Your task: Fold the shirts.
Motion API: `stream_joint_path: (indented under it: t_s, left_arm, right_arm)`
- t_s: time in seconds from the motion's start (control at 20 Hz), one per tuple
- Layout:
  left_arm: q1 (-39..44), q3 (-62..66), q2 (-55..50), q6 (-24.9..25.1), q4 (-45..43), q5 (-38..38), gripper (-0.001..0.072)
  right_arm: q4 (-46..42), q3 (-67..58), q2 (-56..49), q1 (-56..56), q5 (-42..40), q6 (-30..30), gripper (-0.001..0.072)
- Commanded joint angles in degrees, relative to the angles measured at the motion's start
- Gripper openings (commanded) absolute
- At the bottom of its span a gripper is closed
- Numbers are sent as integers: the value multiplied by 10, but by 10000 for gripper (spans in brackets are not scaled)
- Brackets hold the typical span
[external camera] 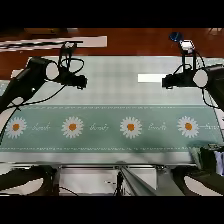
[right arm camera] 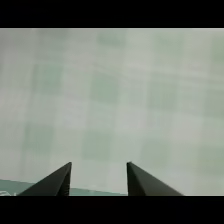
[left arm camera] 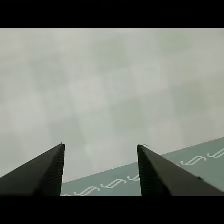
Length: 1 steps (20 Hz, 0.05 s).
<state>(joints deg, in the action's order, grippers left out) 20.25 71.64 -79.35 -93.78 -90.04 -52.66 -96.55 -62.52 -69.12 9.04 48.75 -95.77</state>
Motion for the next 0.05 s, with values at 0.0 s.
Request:
stream_joint_path:
  t_s: [0.0]
  left_arm:
    - [0, 0, 0, 0, 0, 0, 523]
  right_arm:
    - [0, 0, 0, 1, 0, 0, 431]
